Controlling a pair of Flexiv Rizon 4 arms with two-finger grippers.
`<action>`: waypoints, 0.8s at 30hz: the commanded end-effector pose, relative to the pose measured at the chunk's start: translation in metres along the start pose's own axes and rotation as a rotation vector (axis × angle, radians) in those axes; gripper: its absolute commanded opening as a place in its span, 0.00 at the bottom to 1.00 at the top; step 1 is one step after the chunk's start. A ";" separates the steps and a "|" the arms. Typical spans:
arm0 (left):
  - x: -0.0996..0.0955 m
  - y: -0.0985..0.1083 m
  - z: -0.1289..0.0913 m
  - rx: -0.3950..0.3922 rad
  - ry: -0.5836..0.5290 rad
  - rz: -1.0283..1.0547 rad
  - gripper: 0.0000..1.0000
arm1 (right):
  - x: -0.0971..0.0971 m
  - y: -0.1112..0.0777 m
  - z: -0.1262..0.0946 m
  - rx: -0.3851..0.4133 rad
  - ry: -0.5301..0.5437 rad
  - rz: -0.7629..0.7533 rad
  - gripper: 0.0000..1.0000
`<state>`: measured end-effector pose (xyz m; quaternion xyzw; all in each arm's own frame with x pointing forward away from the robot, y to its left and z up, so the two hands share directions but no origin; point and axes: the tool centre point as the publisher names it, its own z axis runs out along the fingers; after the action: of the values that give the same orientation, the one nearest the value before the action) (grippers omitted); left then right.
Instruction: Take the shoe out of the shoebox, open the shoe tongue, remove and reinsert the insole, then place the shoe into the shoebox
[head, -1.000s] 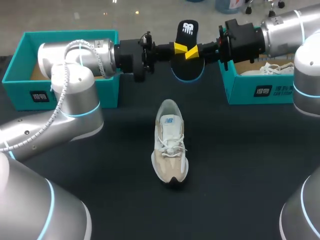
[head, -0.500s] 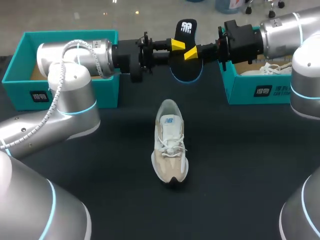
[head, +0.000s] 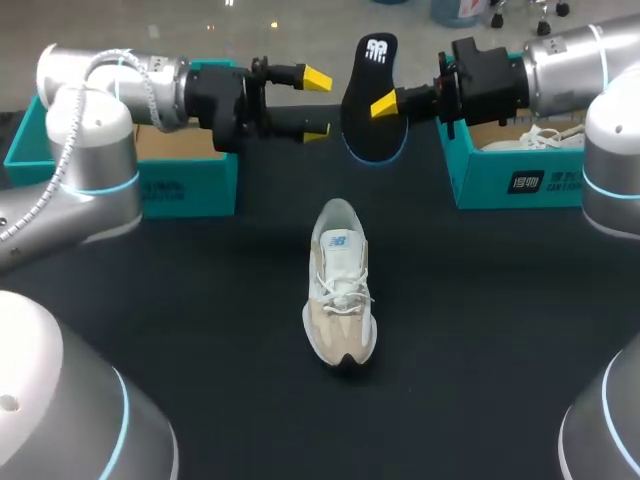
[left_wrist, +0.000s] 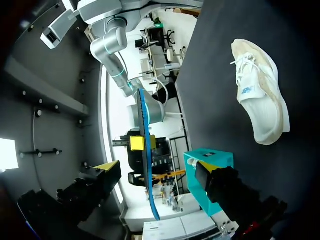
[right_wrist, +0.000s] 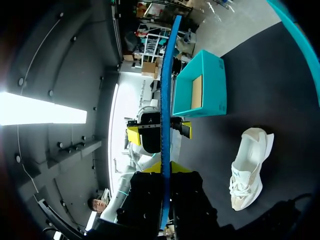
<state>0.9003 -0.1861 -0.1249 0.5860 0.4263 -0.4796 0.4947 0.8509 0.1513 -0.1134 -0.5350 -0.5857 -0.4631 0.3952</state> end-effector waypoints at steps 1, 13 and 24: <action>-0.001 0.000 -0.018 0.077 0.026 -0.004 1.00 | 0.002 0.002 -0.001 0.003 -0.008 0.000 0.00; 0.023 -0.013 -0.051 0.192 0.155 -0.034 1.00 | 0.005 0.009 -0.004 0.000 0.008 -0.054 0.00; 0.049 -0.012 -0.081 0.246 0.341 -0.010 1.00 | 0.006 0.012 -0.005 -0.020 0.024 -0.098 0.00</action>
<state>0.9047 -0.1089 -0.1728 0.7008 0.4478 -0.4286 0.3532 0.8624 0.1466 -0.1042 -0.5048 -0.6015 -0.4925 0.3751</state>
